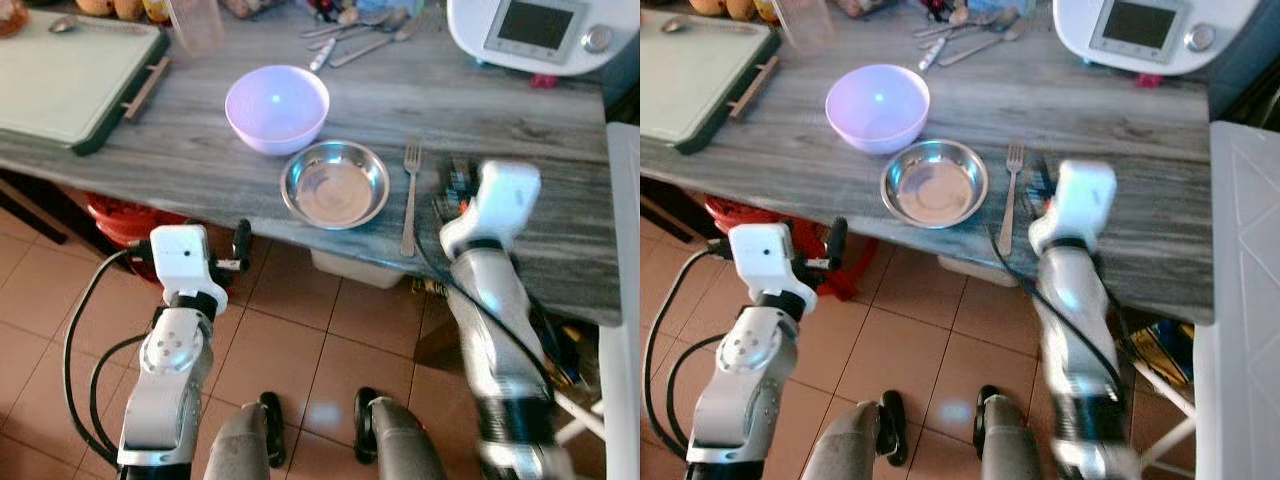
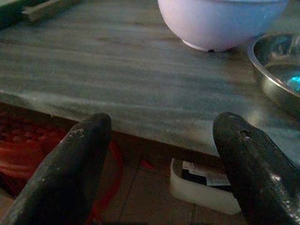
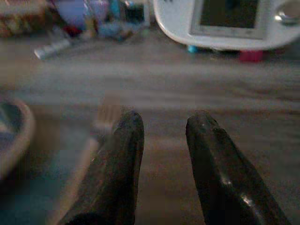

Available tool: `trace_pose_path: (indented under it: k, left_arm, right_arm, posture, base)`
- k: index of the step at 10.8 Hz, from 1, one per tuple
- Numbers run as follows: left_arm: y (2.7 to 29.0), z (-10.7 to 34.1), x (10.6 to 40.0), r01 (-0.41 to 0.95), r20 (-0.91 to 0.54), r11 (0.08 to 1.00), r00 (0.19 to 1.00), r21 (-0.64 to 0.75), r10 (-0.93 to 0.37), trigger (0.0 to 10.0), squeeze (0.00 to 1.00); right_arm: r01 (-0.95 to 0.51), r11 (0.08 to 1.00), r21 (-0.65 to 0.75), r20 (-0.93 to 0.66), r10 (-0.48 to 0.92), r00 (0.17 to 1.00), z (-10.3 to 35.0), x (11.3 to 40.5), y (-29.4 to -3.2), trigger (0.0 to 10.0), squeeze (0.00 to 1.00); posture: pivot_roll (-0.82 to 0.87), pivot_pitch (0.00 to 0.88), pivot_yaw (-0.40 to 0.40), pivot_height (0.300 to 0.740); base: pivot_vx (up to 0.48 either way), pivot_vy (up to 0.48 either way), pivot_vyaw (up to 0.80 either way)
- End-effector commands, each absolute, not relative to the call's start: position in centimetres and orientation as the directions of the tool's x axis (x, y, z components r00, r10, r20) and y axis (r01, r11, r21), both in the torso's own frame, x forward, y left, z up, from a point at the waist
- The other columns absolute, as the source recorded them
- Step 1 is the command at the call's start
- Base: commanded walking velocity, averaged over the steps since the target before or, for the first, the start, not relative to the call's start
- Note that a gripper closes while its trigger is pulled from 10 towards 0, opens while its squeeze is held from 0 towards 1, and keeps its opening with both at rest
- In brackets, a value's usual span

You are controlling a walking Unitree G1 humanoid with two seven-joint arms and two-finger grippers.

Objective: Setting the table

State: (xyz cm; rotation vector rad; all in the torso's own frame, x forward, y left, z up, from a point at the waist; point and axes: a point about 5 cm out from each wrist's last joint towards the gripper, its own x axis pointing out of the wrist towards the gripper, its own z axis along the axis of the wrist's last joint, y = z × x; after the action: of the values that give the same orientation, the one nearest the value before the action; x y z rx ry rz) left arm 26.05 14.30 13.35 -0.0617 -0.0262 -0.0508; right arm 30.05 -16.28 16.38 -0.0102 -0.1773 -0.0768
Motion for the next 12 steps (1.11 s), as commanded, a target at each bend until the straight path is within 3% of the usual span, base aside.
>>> trace_pose_path:
  k: [1, 2, 5, 8, 9, 11, 12]
  left_arm:
    - [14.9, 13.2, 26.0, 0.027, 0.025, 0.998, 0.999, -0.056, -0.026, 10.0, 0.00]
    - [15.4, 13.2, 26.0, 0.009, 0.025, 0.998, 1.000, -0.055, -0.007, 10.0, 0.00]
    - [15.2, 13.1, 26.3, 0.010, 0.028, 0.998, 1.000, -0.059, -0.008, 10.0, 0.00]
    - [14.9, 13.1, 26.7, 0.021, 0.034, 0.998, 0.999, -0.066, -0.018, 10.0, 0.00]
    - [14.9, 13.1, 26.7, 0.025, 0.036, 0.998, 0.999, -0.066, -0.023, 10.0, 0.00]
    - [15.0, 12.9, 26.4, 0.028, 0.030, 0.998, 0.999, -0.059, -0.027, 10.0, 0.00]
    - [15.0, 12.8, 26.3, 0.029, 0.027, 0.998, 0.999, -0.057, -0.028, 10.0, 0.00]
  right_arm:
    - [0.080, 0.995, -0.056, 0.185, -0.068, 0.980, 16.6, 29.3, -16.7, 10.0, 0.00]
    - [0.121, 0.986, -0.117, 0.171, -0.100, 0.980, 15.9, 28.6, -17.3, 10.0, 0.00]
    - [0.088, 0.988, -0.127, 0.131, -0.072, 0.989, 15.2, 27.6, -18.0, 10.0, 0.00]
    - [0.152, 0.969, -0.196, 0.098, -0.135, 0.986, 14.5, 27.8, -18.3, 10.0, 0.00]
    - [0.098, 0.985, -0.139, 0.100, -0.085, 0.991, 14.4, 27.8, -17.9, 10.0, 0.00]
    - [0.144, 0.982, -0.124, 0.120, -0.129, 0.984, 14.4, 27.5, -18.0, 10.0, 0.00]
    - [0.095, 0.993, -0.068, 0.064, -0.091, 0.994, 14.0, 27.4, -17.8, 10.0, 0.00]
  posture:
    - [-0.01, 0.193, 0.018, 0.740]
    - [-0.01, 0.187, 0.016, 0.740]
    - [-0.03, 0.164, 0.015, 0.740]
    - [-0.04, 0.147, 0.017, 0.740]
    - [-0.04, 0.147, 0.017, 0.740]
    - [-0.04, 0.151, 0.016, 0.740]
    - [-0.04, 0.151, 0.015, 0.740]
  base:
    - [0.000, 0.000, 0.00]
    - [0.000, 0.000, 0.00]
    - [0.000, 0.000, 0.00]
    - [-0.256, 0.000, 0.00]
    - [-0.289, 0.000, 0.00]
    - [-0.285, 0.000, 0.00]
    - [-0.289, 0.000, 0.00]
